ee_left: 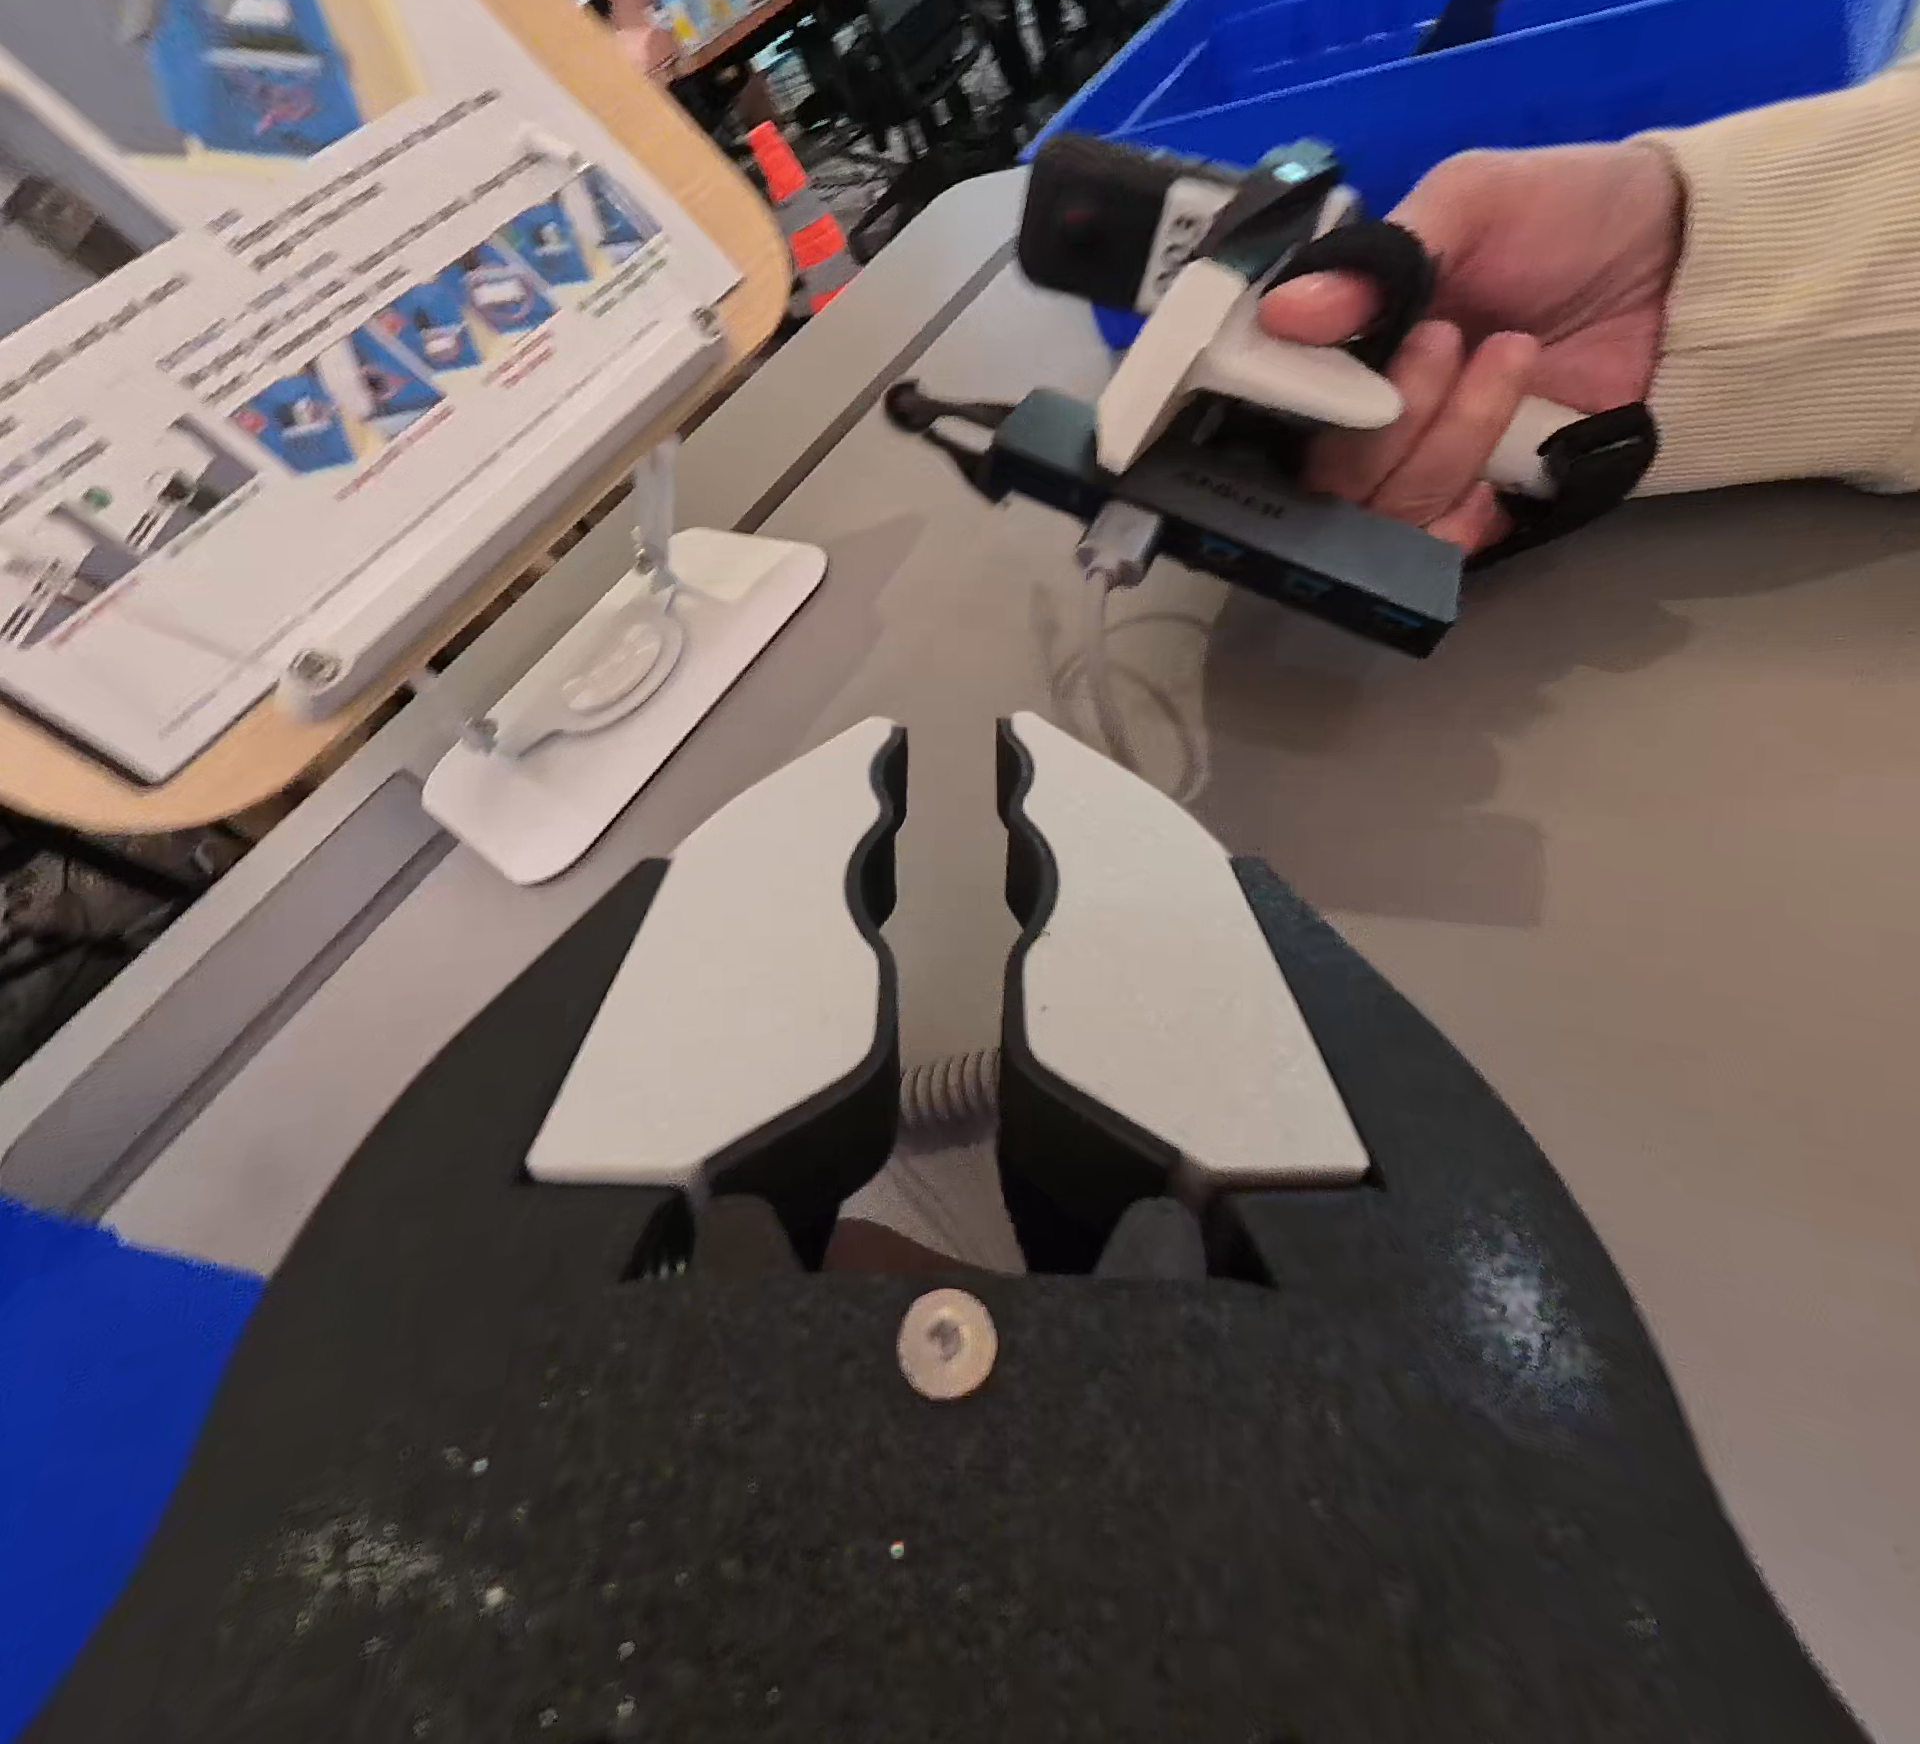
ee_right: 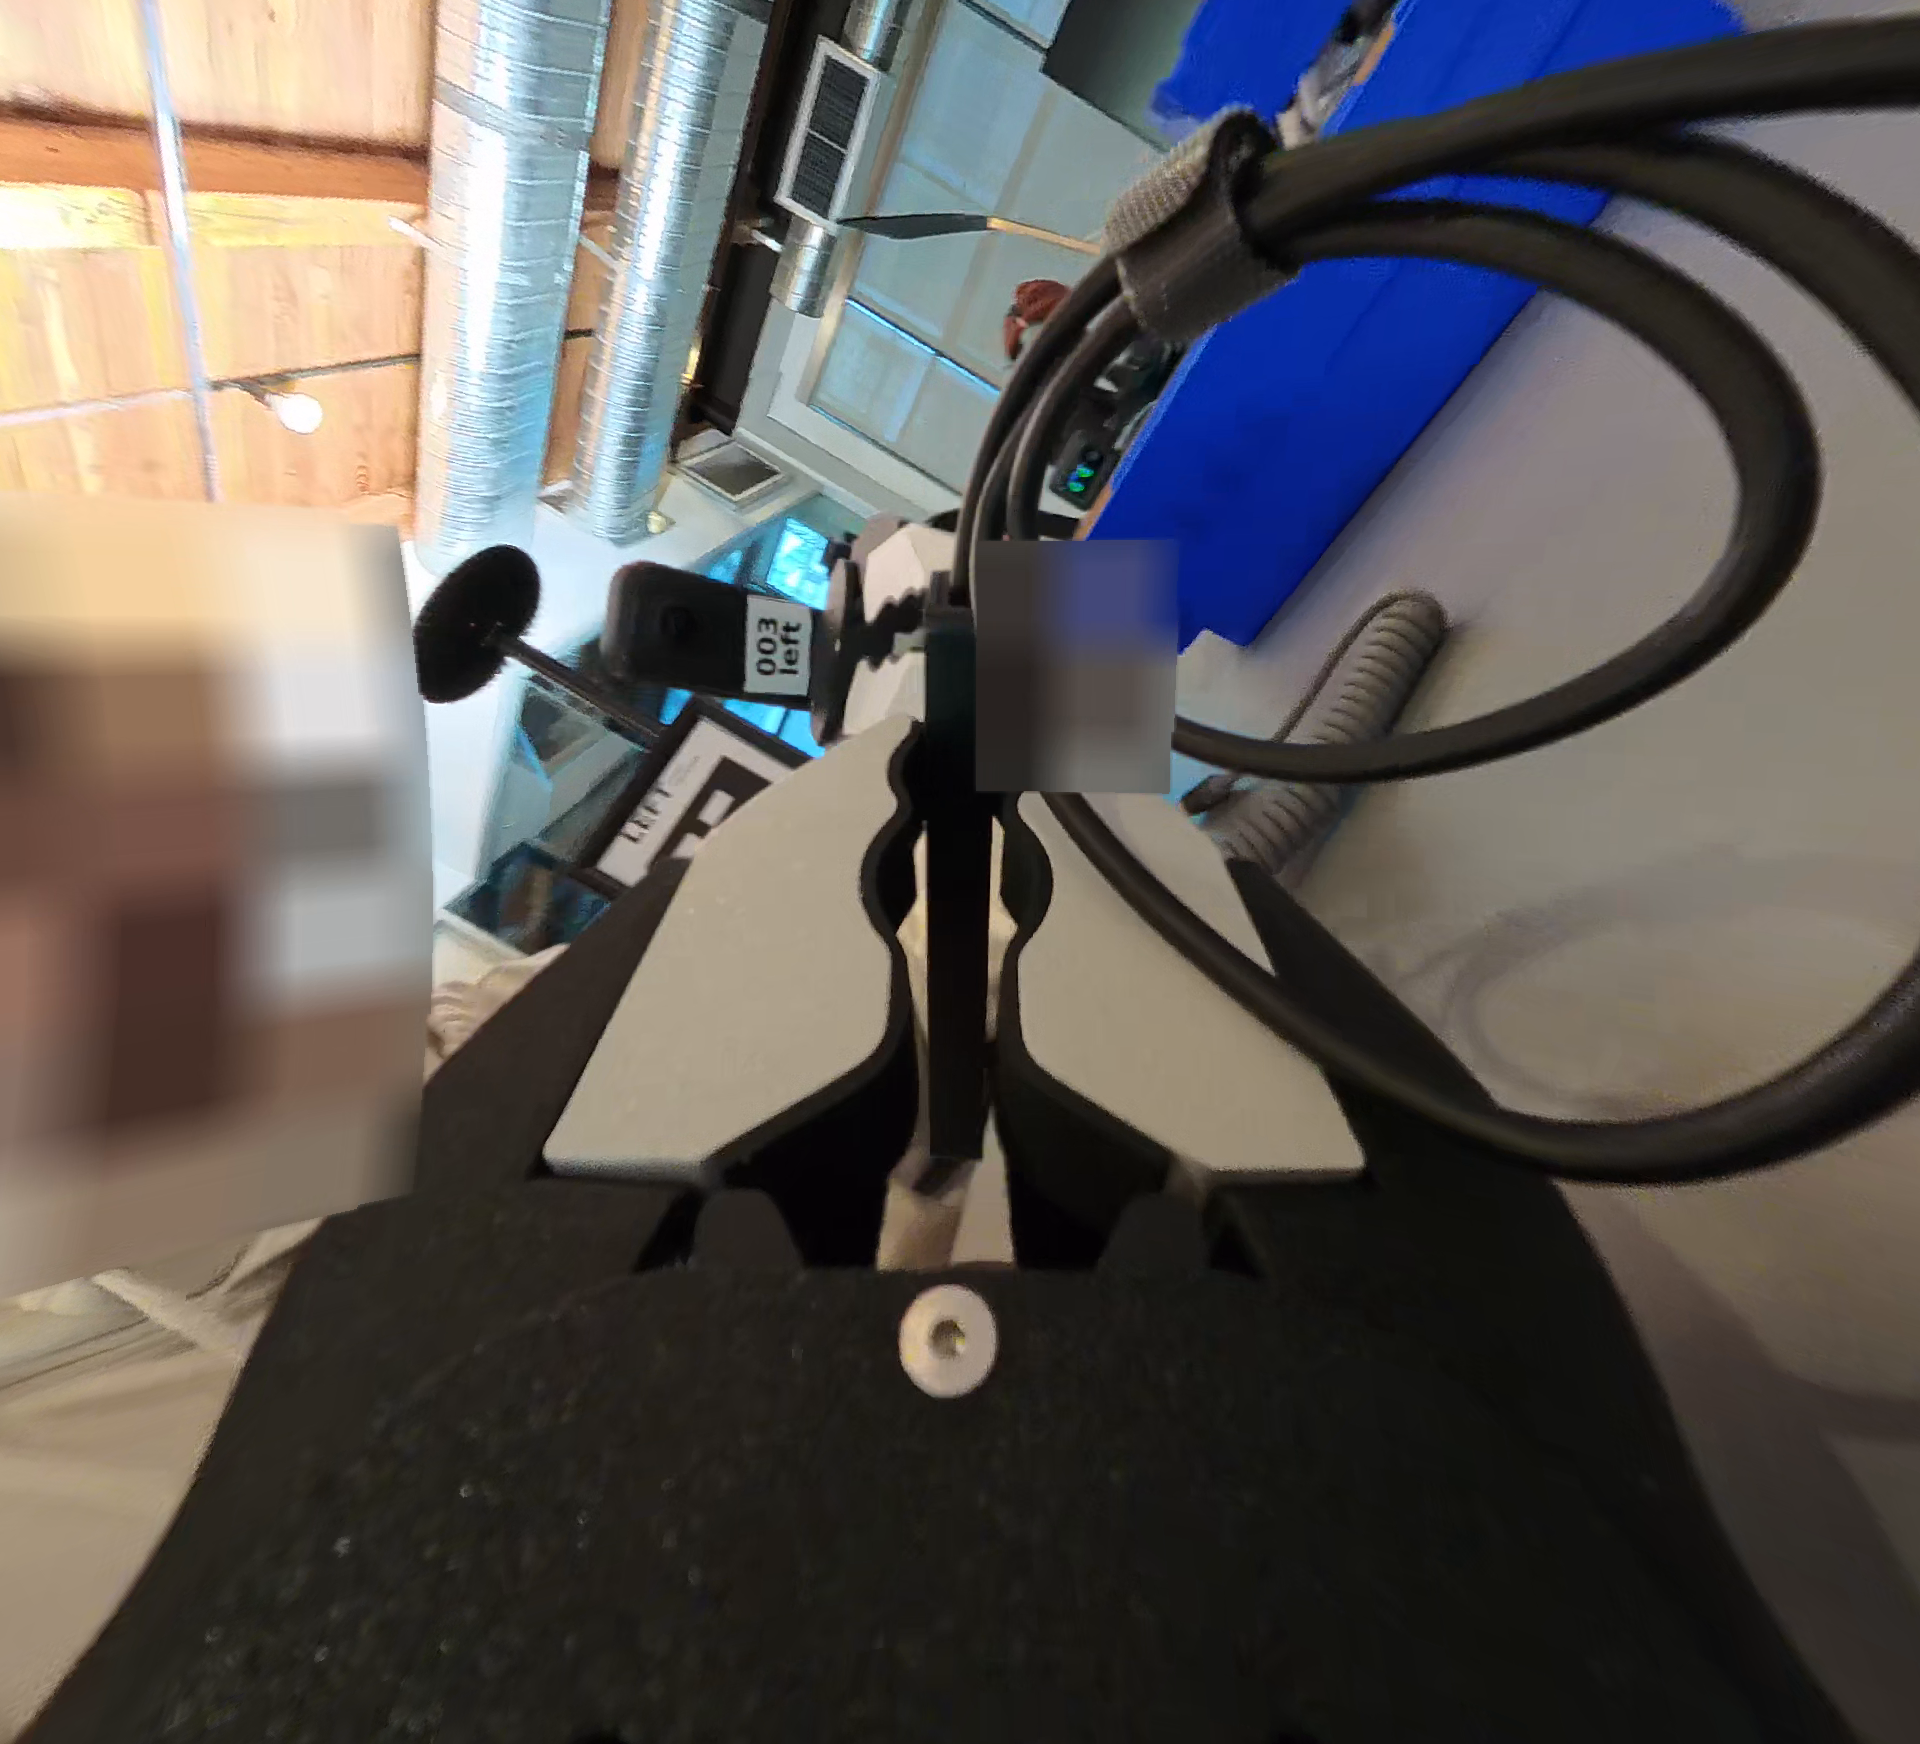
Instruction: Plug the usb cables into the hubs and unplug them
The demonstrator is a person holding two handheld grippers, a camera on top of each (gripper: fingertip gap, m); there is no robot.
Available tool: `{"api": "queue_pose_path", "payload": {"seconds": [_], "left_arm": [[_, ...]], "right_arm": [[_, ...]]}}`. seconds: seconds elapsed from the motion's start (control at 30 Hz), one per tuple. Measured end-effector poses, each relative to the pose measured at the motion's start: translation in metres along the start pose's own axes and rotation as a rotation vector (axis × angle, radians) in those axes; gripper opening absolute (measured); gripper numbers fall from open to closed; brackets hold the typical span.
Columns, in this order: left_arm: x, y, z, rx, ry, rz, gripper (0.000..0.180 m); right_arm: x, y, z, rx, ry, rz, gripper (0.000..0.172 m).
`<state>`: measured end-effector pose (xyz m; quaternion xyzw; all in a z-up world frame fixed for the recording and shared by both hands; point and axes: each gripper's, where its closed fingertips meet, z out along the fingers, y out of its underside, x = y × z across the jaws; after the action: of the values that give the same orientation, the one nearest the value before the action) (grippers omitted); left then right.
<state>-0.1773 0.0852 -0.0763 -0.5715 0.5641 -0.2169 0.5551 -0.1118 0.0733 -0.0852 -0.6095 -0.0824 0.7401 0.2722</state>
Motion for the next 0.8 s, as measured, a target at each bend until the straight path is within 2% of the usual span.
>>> {"api": "queue_pose_path", "payload": {"seconds": [0.13, 0.27, 0.4, 0.53, 0.67, 0.73, 0.8], "left_arm": [[-0.023, 0.028, -0.009, -0.093, -0.175, -0.140, 0.029], [-0.050, 0.060, -0.025, -0.111, -0.442, -0.416, 0.036], [-0.066, 0.074, -0.042, -0.096, -0.605, -0.543, 0.042], [-0.068, 0.076, -0.043, -0.099, -0.613, -0.522, 0.042], [-0.067, 0.072, -0.043, -0.114, -0.634, -0.437, 0.041], [-0.066, 0.070, -0.043, -0.117, -0.652, -0.389, 0.041], [-0.065, 0.069, -0.044, -0.127, -0.664, -0.352, 0.041]], "right_arm": [[-0.002, -0.007, -0.009, -0.001, 0.077, -0.082, 0.011], [0.007, -0.010, -0.015, -0.025, 0.217, -0.181, 0.011], [0.007, -0.015, -0.021, -0.018, 0.324, -0.272, 0.011], [0.004, -0.015, -0.021, -0.042, 0.387, -0.347, 0.011], [-0.002, -0.013, -0.019, -0.056, 0.400, -0.374, 0.011], [-0.017, -0.015, -0.018, -0.062, 0.438, -0.434, 0.011], [-0.051, -0.021, -0.017, -0.054, 0.458, -0.509, 0.011]]}}
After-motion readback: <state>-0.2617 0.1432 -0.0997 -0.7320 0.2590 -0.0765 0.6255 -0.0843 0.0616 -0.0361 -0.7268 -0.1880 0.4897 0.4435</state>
